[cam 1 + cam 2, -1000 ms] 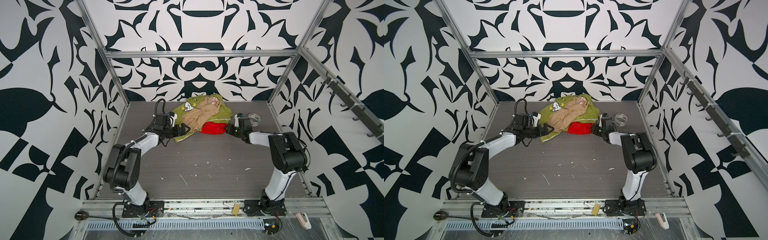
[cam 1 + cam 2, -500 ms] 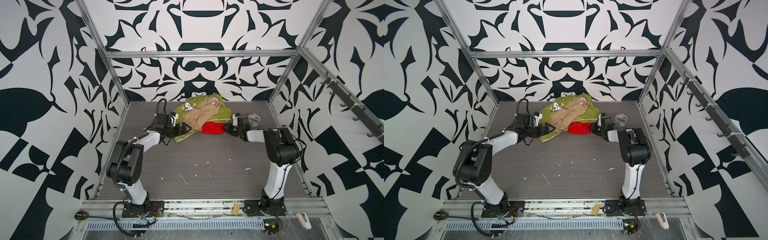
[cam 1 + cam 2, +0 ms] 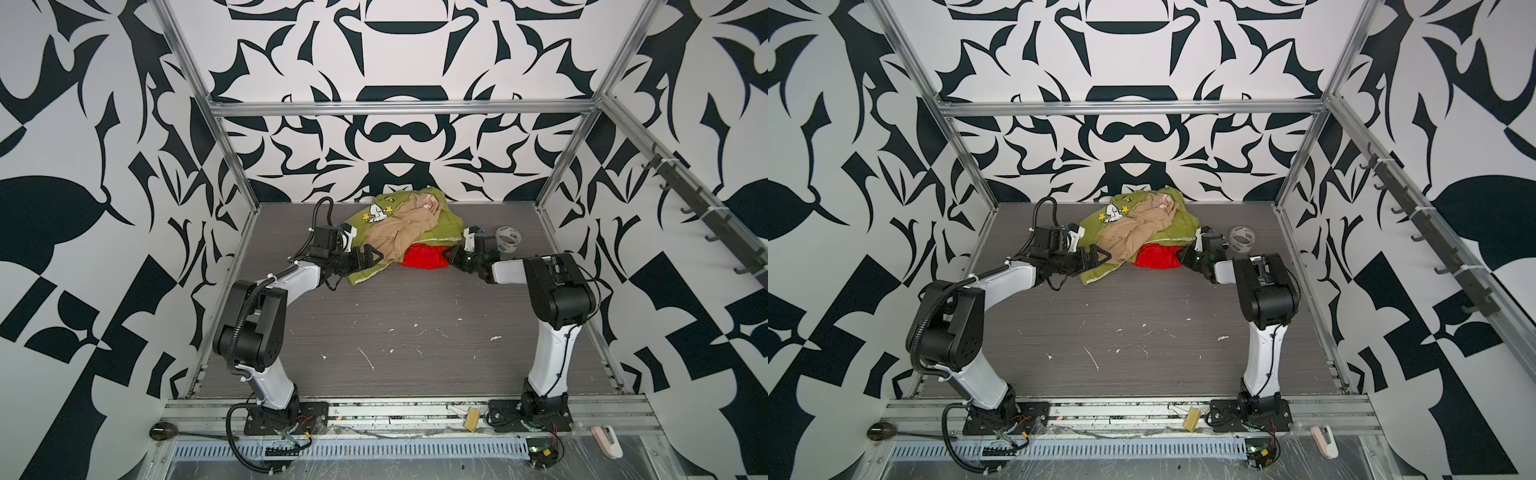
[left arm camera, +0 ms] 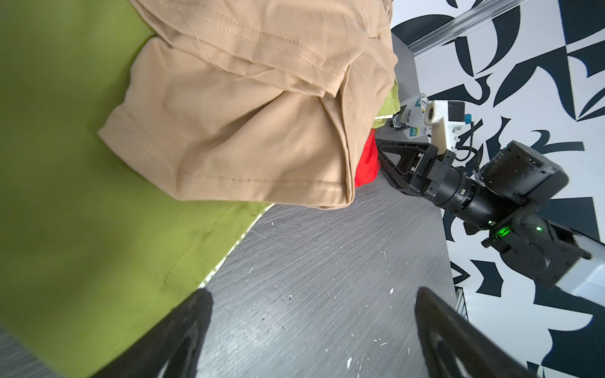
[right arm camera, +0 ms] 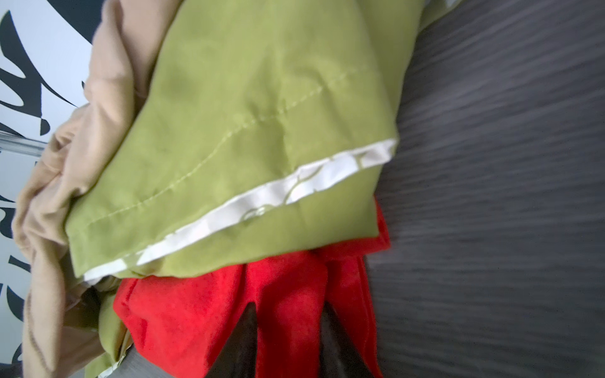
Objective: Pick out a specific cloth from the pile
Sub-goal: 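Close the right gripper on the red cloth edge while the left gripper holds the pile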
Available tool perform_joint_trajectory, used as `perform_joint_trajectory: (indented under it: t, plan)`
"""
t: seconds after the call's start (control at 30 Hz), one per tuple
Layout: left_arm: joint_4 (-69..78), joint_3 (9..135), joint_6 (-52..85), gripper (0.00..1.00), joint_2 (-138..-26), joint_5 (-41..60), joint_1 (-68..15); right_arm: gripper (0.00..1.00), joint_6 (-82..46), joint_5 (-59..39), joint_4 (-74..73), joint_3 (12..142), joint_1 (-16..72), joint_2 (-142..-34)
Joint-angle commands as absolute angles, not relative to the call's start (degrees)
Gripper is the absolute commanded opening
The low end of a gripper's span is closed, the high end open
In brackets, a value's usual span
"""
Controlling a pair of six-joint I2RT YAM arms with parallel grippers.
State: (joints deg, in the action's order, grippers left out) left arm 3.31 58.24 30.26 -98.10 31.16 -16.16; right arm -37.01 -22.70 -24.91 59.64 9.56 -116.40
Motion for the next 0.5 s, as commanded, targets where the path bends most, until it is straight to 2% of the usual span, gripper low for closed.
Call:
perform_joint_trajectory:
  t: [0.0,0.17,0.47]
  plan:
    - [3.87,58.89,31.03,0.99,-99.51,32.03,-16.35,0.3,-37.61,-24.07,-27.62,61.26,9.5,-116.45]
    - [4.0,59.04,31.12,0.99,-99.62,31.99,-16.35,0.24,-37.74,-24.65,-28.71,61.17,9.55,-116.48]
    - [4.46,58.67,31.42,0.99,-99.34,32.04,-16.35,0.04,-38.49,-25.32,-30.15,60.47,9.54,-116.2]
